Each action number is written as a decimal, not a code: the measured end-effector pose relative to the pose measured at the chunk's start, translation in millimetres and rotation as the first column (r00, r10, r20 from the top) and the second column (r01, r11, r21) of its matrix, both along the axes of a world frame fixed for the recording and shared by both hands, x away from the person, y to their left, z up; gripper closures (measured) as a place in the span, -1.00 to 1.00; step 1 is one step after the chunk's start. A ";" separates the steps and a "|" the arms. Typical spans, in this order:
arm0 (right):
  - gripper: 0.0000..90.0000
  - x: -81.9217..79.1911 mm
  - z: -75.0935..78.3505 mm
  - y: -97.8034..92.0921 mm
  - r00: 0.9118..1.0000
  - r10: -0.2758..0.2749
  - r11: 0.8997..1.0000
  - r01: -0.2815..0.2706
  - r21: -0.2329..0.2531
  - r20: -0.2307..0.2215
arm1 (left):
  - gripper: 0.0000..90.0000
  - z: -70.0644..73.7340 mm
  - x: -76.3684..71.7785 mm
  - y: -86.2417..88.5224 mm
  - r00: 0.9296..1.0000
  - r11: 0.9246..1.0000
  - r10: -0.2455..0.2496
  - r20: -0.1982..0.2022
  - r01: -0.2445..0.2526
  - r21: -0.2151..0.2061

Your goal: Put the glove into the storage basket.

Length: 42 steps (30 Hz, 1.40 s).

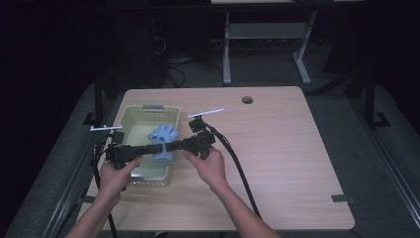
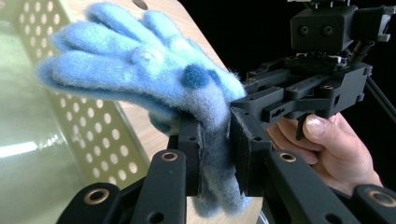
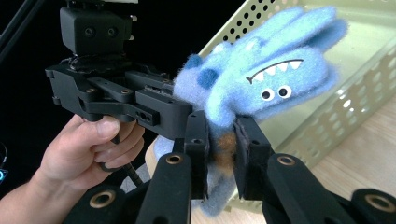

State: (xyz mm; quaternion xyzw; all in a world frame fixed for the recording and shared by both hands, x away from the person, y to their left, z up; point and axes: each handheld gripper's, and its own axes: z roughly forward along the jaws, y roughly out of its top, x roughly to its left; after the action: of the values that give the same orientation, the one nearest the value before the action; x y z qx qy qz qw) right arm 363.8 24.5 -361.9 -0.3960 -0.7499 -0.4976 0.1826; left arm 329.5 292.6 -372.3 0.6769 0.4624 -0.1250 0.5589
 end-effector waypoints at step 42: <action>0.71 20.3 5.5 63.7 0.999 0.035 0.999 -0.035 0.030 -0.004 | 0.66 17.6 13.8 60.7 0.998 0.998 0.035 -0.052 -0.032 0.048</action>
State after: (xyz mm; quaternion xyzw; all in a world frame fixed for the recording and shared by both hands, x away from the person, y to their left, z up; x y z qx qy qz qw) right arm 384.1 88.2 -356.3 -0.3813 -0.7486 -0.5046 0.1991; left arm 343.4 353.2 -354.7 0.6784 0.4912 -0.1226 0.5323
